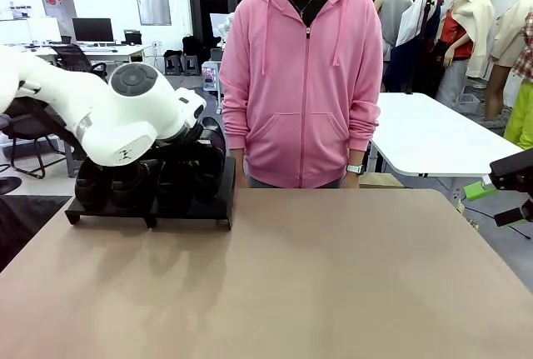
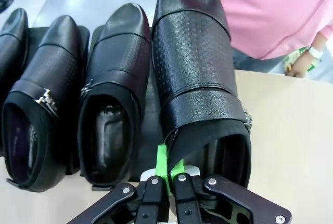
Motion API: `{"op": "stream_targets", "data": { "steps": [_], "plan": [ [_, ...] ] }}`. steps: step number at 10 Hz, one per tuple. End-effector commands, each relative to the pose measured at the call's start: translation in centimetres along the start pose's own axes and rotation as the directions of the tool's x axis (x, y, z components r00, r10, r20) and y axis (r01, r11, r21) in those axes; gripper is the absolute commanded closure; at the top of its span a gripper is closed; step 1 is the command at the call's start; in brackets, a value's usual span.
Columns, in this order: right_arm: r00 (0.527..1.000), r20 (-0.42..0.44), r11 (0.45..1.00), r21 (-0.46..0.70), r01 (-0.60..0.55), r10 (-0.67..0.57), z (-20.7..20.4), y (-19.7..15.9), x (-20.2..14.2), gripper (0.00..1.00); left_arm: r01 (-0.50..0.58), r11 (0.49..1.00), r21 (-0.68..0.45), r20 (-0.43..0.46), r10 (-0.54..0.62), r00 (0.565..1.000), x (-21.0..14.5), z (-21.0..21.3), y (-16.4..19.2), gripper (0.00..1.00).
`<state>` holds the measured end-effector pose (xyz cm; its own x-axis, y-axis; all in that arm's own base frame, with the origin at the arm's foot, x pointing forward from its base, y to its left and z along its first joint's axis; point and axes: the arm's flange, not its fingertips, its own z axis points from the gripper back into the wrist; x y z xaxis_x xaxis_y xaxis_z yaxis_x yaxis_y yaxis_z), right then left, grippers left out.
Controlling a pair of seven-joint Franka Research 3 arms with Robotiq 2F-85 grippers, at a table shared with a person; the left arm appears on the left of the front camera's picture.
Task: Organize the shoes by placing them on the stand.
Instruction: Place the Shoe from the middle of the table onto the Shoes Stand.
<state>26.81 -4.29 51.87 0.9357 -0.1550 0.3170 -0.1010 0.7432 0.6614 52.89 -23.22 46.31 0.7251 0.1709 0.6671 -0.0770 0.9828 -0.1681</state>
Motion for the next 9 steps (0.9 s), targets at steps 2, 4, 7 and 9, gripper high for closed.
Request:
{"op": "stream_targets", "data": {
  "steps": [2, 4, 7, 9],
  "plan": [
    [1.000, 0.007, 1.000, 0.017, 0.024, -0.024, 0.1, 0.4, 0.0, 0.00, -0.013, 0.999, 0.043, 0.018, 0.013, 1.000, -1.0, -4.2, -1.2, 1.00],
    [1.000, 0.007, 1.000, 0.017, 0.024, -0.024, 0.1, 0.4, 0.0, 0.00, -0.020, 0.998, 0.055, 0.007, 0.020, 1.000, -1.7, -4.9, -0.7, 1.00],
    [1.000, 0.007, 1.000, 0.017, 0.024, -0.024, 0.1, 0.4, 0.0, 0.00, -0.017, 0.998, 0.062, 0.004, 0.016, 1.000, -1.9, -5.2, -0.8, 0.00],
    [1.000, 0.007, 1.000, 0.017, 0.024, -0.024, 0.1, 0.4, 0.0, 0.00, -0.020, 0.998, 0.055, 0.021, 0.019, 1.000, -1.6, -4.4, -0.8, 0.00]
  ]
}}
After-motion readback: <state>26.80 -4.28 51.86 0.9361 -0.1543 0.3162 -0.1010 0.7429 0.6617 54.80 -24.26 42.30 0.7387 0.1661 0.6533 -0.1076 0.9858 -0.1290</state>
